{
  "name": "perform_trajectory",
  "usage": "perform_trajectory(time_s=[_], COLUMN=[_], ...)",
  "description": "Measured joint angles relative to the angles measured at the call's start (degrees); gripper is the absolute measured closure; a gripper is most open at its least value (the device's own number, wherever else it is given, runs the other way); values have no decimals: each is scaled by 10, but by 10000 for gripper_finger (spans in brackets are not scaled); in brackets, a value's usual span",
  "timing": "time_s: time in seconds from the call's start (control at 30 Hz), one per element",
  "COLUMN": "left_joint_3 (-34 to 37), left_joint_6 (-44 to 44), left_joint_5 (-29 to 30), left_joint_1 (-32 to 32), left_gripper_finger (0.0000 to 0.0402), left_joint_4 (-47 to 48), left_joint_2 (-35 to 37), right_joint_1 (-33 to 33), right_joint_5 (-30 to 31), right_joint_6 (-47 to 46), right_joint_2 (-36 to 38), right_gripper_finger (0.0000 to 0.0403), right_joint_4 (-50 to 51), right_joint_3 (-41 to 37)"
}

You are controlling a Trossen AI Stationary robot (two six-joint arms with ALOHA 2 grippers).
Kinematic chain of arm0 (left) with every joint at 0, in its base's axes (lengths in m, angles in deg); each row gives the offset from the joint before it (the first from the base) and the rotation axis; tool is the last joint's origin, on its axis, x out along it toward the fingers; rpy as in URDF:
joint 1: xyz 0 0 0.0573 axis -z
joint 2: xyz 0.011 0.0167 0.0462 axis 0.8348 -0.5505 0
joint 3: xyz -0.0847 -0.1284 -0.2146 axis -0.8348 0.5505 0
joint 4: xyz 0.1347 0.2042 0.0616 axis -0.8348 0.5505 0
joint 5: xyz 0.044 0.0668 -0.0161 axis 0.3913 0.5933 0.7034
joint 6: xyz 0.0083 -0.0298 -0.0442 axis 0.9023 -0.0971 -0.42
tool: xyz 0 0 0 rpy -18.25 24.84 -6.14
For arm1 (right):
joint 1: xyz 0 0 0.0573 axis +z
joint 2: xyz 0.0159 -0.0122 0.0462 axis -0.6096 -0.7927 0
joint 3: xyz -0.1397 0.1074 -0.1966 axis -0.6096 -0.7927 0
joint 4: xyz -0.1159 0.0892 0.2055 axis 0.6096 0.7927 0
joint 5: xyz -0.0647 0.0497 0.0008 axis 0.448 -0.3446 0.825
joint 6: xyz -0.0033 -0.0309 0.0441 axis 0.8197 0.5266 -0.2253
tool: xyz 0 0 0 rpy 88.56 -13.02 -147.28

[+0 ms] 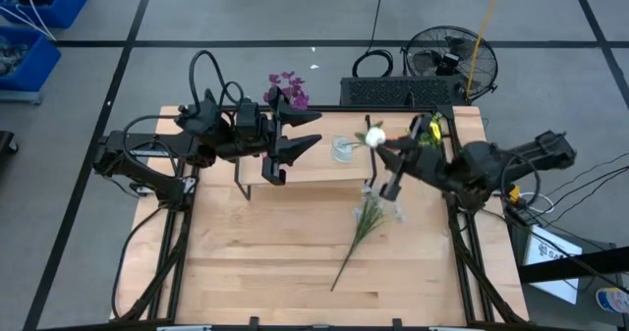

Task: Pick and place flowers into a vace then onto a shelf
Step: Put the white flower into the transparent vase on the shelf

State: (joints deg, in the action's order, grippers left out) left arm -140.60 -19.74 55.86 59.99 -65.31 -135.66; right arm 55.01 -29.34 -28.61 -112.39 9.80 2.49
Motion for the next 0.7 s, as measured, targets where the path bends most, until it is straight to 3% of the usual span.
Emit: perform_trajectory(time_s=[0.23, 0.4, 0.7], left_joint_3=[0, 0, 0], left_joint_6=[0, 0, 0], left_joint_5=[0, 0, 0], left_joint_1=[0, 0, 0], left_gripper_finger=[188, 188, 188], left_joint_4=[0, 1, 1], left_joint_2=[0, 0, 0], right_joint_1=[-57, -79, -95], right_joint_5=[-102, -58, -40], right_joint_6=[-69, -76, -75], right_joint_2=[-31, -65, -85], right_gripper_finger=[403, 403, 403], right_joint_4=[-11, 7, 8], right_joint_3=[0, 0, -1])
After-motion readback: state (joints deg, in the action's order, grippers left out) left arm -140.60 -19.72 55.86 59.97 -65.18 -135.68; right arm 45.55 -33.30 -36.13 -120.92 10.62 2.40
